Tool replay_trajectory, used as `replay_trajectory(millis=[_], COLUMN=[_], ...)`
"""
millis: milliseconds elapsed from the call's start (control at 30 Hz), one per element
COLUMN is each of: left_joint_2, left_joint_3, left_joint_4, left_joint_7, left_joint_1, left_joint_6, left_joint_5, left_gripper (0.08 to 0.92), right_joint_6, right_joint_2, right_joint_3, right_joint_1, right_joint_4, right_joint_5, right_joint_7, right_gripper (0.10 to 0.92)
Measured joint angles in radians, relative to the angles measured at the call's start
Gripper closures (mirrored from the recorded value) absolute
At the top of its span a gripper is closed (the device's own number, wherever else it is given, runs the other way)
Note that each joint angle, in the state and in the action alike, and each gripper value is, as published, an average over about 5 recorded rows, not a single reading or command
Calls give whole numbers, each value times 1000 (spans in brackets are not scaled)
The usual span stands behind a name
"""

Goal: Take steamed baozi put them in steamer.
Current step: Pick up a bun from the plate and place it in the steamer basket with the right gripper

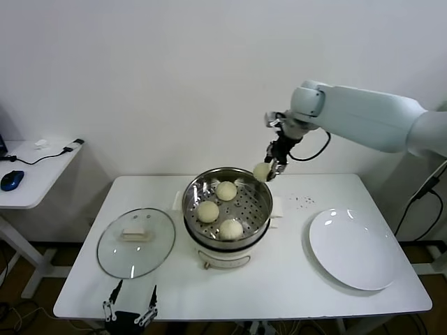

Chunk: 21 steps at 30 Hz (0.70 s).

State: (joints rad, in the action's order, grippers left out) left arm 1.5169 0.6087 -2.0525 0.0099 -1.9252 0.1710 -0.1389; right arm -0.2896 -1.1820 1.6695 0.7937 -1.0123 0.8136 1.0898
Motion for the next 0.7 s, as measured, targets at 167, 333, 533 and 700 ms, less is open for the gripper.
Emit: replay_trajectory(millis=[167, 333, 533, 700], left_joint_2=[-2, -3, -3, -3], left_joint_3=[-3, -2, -3, -4], left_joint_4=[3, 10, 23, 29], left_joint_7=[0, 0, 0, 0], left_joint_1=[-1, 0, 1, 4], left_joint_6=[4, 5, 7, 8], left_joint_5=[2, 4, 5, 3], left_gripper=[177, 177, 177, 177], right_joint_6=[-15, -26, -32, -38], right_joint_2=[-65, -116, -154, -165], right_joint_3=[52, 92, 125, 139], right_joint_1=[-2, -22, -53, -76], right_joint_4=[-3, 2, 10, 6], right_joint_5=[34, 52, 61, 65], right_joint_7=[-18, -35, -53, -66], right_gripper=[470, 473, 469, 464])
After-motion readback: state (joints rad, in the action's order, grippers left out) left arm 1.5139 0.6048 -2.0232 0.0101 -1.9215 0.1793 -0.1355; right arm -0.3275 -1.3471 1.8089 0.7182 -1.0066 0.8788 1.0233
